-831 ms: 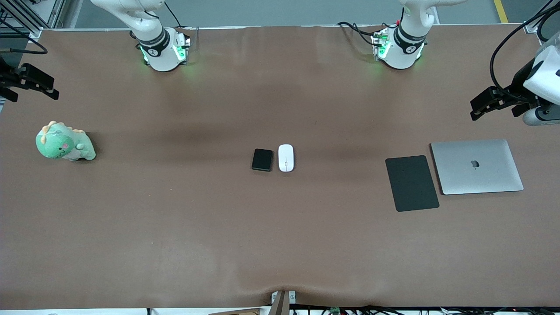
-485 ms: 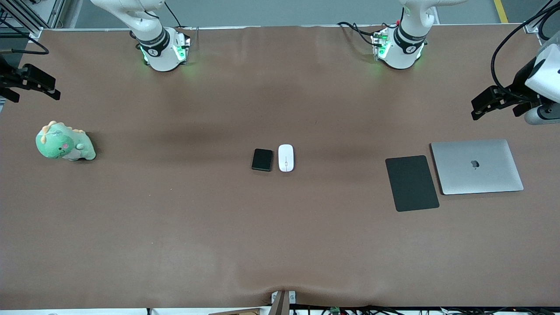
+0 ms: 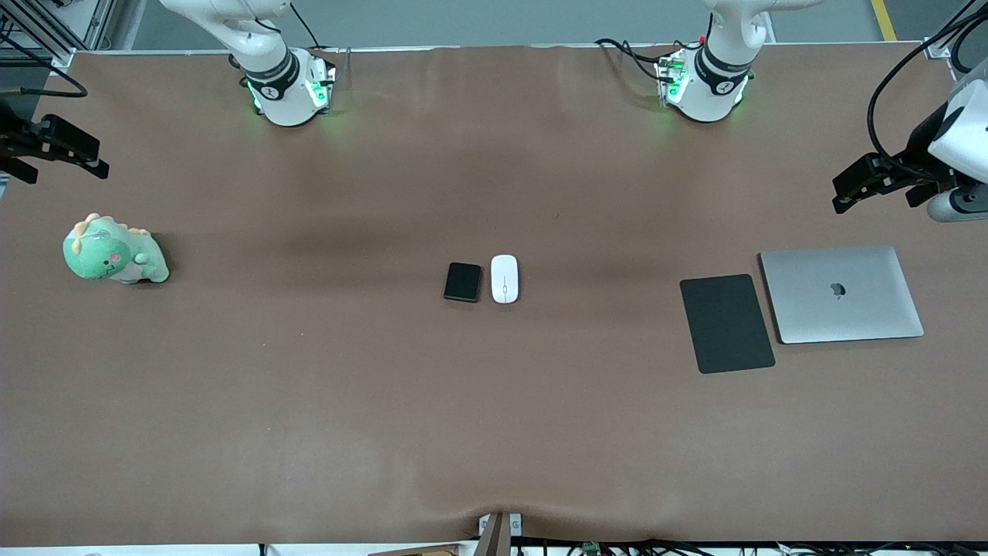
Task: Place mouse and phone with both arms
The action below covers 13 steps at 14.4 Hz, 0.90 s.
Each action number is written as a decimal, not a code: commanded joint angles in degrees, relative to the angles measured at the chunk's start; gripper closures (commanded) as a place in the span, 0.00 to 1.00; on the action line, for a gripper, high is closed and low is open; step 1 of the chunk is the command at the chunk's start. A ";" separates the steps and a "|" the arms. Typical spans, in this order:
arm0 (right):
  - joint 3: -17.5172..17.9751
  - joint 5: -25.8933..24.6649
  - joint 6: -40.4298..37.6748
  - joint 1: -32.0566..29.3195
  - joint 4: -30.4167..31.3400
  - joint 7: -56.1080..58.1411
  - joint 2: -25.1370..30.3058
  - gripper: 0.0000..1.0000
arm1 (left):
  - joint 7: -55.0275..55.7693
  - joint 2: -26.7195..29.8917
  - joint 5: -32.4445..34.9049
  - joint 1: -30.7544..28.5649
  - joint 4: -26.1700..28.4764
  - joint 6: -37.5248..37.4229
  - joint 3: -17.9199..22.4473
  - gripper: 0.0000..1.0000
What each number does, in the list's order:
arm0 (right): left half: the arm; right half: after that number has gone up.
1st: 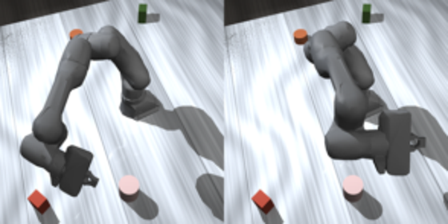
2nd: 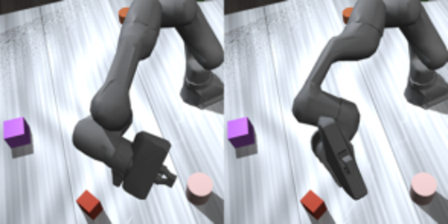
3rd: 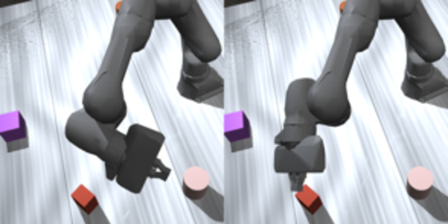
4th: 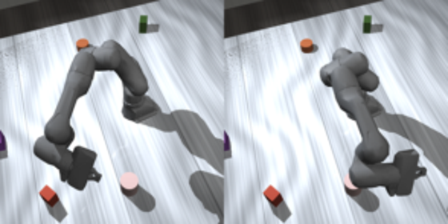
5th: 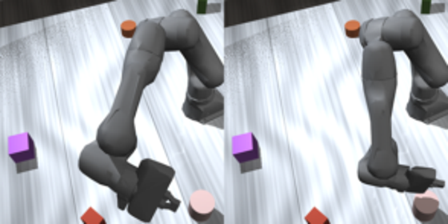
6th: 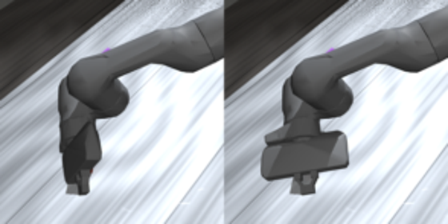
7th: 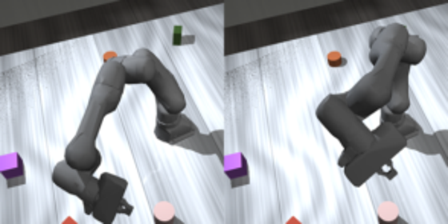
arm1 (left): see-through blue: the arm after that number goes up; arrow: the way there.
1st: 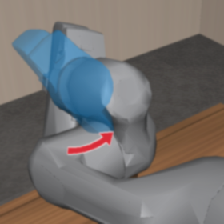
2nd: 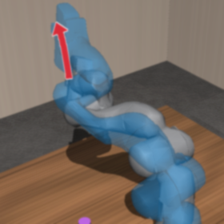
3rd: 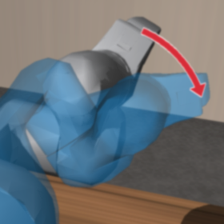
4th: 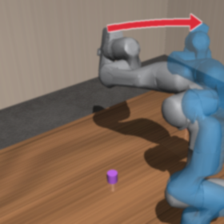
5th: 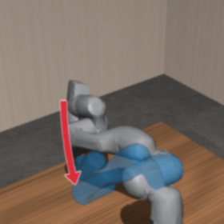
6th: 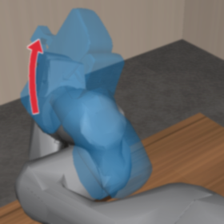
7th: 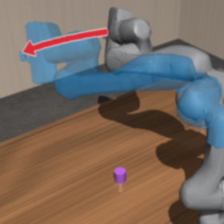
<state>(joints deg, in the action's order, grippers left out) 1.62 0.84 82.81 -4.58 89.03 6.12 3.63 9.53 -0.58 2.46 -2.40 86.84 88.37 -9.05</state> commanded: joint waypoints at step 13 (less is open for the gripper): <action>0.22 0.65 0.07 0.01 -0.70 0.12 -0.81 0.00 | 18.40 -12.24 0.09 16.89 -1.15 8.12 -2.55 0.00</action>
<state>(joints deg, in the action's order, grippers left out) 1.74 0.89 83.16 -4.50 89.04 6.12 3.13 25.19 -10.04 2.46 12.26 86.91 94.06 -11.83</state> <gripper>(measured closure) 0.000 0.000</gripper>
